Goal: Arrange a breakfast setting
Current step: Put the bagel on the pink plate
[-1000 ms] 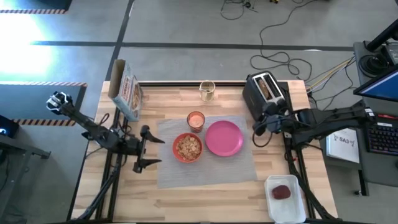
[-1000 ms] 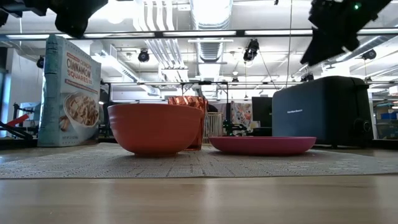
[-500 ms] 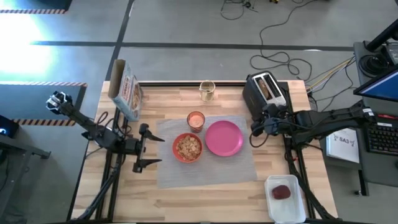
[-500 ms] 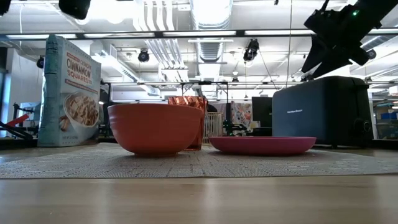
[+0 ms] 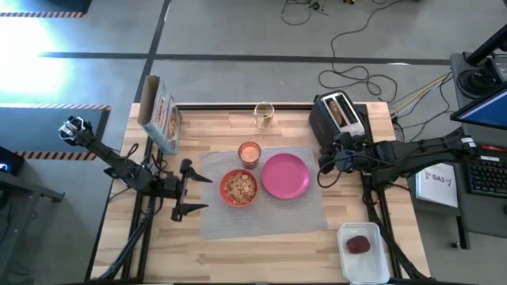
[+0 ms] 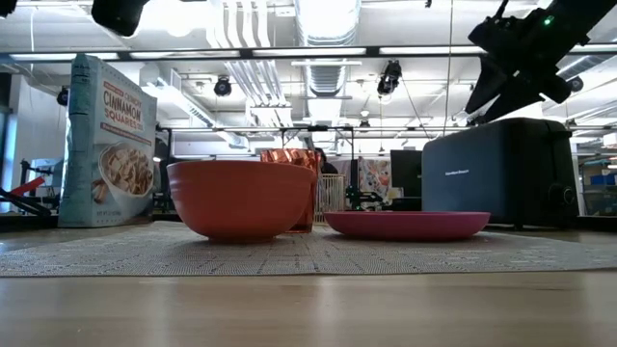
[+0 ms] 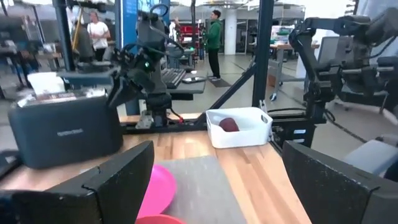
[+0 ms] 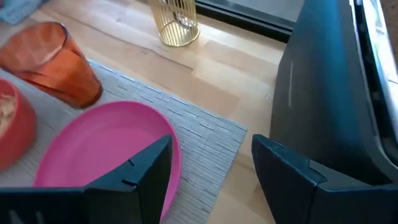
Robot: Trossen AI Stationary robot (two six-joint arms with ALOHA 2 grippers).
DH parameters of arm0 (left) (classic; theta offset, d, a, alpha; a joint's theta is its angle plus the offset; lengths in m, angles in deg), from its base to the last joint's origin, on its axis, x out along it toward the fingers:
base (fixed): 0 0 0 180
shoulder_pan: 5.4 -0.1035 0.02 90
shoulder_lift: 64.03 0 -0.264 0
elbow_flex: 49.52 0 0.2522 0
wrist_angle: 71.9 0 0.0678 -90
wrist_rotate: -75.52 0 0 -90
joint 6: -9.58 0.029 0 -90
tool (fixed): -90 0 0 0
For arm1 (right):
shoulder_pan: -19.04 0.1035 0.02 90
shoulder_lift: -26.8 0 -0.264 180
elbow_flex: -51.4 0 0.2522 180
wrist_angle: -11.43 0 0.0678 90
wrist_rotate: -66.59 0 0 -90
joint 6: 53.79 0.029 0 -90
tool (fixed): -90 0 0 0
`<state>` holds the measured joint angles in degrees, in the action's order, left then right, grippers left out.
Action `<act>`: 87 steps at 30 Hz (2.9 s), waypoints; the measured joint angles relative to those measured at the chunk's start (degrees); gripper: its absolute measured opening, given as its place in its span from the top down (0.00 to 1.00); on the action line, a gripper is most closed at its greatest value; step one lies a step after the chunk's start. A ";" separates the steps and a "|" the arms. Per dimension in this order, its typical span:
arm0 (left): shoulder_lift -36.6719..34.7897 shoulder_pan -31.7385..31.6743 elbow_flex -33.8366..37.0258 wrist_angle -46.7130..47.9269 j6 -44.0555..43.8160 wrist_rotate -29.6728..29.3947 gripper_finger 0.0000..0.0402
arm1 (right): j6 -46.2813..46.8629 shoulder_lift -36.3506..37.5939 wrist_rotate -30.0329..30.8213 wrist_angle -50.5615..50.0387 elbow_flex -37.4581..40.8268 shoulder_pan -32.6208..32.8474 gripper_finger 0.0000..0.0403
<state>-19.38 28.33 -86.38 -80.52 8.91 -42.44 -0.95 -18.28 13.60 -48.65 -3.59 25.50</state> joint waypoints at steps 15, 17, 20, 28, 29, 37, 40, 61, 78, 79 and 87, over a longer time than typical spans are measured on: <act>-0.11 -0.04 0.00 2.88 0.04 3.48 0.16 | -7.55 -0.11 3.70 2.17 -7.61 -1.76 0.48; 0.06 -0.04 0.04 2.89 0.38 3.51 0.16 | -7.42 -0.11 4.10 1.85 -8.70 -4.11 0.48; 0.04 -0.04 0.07 2.77 0.92 3.51 0.16 | -7.02 -0.24 3.01 -0.12 -10.85 -8.63 0.48; 0.04 -0.04 0.09 2.77 1.42 4.65 0.16 | -7.56 -4.25 -5.57 -13.09 -16.34 -24.59 0.48; 0.08 -0.04 0.09 2.83 1.43 4.69 0.16 | -9.01 -5.10 -7.06 -13.31 -16.71 -26.42 0.48; 0.25 -0.04 0.09 2.87 1.58 4.69 0.16 | -20.06 -12.14 -8.99 -13.18 -21.10 -34.88 0.48; 0.25 -0.04 0.09 3.11 1.54 4.69 0.16 | -22.76 -14.58 -8.96 -13.23 -22.23 -37.42 0.48; 0.27 -0.04 0.14 4.23 -0.10 6.52 0.16 | -34.59 -25.08 -8.37 -4.47 -22.29 -47.17 0.48; 0.25 -0.04 0.14 4.21 -0.10 6.50 0.16 | -34.95 -25.42 -9.84 -3.68 -22.29 -47.12 0.71; 0.25 -0.04 0.14 4.23 -0.10 6.51 0.16 | -34.97 -25.42 -9.92 -3.67 -22.29 -47.12 0.71; 0.25 -0.04 0.14 4.23 -0.10 6.50 0.16 | -36.33 -25.40 -11.50 -3.63 -22.29 -47.12 0.72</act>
<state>-19.13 28.29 -86.24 -76.29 8.80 -35.93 -37.28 -43.67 2.10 -52.28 -25.89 -21.63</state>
